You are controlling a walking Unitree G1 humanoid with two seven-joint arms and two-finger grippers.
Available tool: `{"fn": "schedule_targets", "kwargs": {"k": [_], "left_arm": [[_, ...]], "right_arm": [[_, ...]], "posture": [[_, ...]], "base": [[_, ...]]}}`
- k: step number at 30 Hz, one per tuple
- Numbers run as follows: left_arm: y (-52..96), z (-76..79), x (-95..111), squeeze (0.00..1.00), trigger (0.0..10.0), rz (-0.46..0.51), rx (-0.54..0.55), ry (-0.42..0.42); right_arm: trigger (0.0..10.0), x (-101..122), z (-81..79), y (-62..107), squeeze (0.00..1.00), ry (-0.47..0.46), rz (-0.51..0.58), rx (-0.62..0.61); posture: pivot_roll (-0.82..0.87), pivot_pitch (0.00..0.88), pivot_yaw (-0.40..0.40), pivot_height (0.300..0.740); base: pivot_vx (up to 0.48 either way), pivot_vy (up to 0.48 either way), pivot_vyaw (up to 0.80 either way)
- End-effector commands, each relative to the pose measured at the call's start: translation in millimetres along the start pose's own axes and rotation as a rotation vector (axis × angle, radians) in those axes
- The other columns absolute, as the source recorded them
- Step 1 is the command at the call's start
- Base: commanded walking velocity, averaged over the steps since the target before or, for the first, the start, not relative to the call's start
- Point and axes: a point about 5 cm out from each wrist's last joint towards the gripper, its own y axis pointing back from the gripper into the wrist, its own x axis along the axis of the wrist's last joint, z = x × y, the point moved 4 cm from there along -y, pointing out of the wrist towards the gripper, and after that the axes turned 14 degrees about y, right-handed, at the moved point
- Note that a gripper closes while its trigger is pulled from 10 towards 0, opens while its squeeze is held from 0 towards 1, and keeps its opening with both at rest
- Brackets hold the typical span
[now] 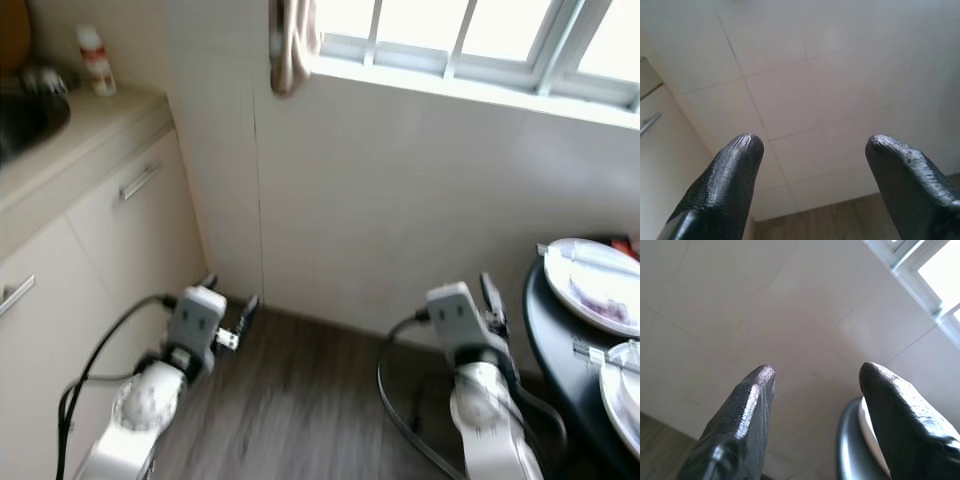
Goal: Kitchen organization
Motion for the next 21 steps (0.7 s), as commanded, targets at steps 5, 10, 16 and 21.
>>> {"fn": "schedule_targets", "kwargs": {"k": [5,10,16,21], "left_arm": [[-1.2,5.2,3,0.0,10.0,0.01,-0.015,0.011],[-1.6,6.1,3,0.0,10.0,0.009,-0.017,0.013],[-2.0,6.8,3,0.0,10.0,0.006,-0.021,0.014],[-2.4,6.9,2,0.0,10.0,0.001,-0.019,0.019]], "right_arm": [[10.0,-1,5.7,-1.2,1.0,0.05,-0.007,-0.023],[10.0,1,-2.0,-1.0,0.0,0.114,0.012,0.017],[10.0,-1,-4.7,-1.2,0.0,0.088,-0.002,0.032],[10.0,-2,-2.9,-2.0,0.0,0.109,-0.009,0.023]], "posture": [[0.04,0.0,-0.06,0.74],[0.04,0.0,-0.061,0.74],[0.03,0.0,-0.062,0.74],[0.03,0.0,-0.061,0.74]], "base": [[0.0,0.0,0.0],[0.0,0.0,0.0],[0.0,0.0,-0.4],[0.0,0.0,-0.79]]}}
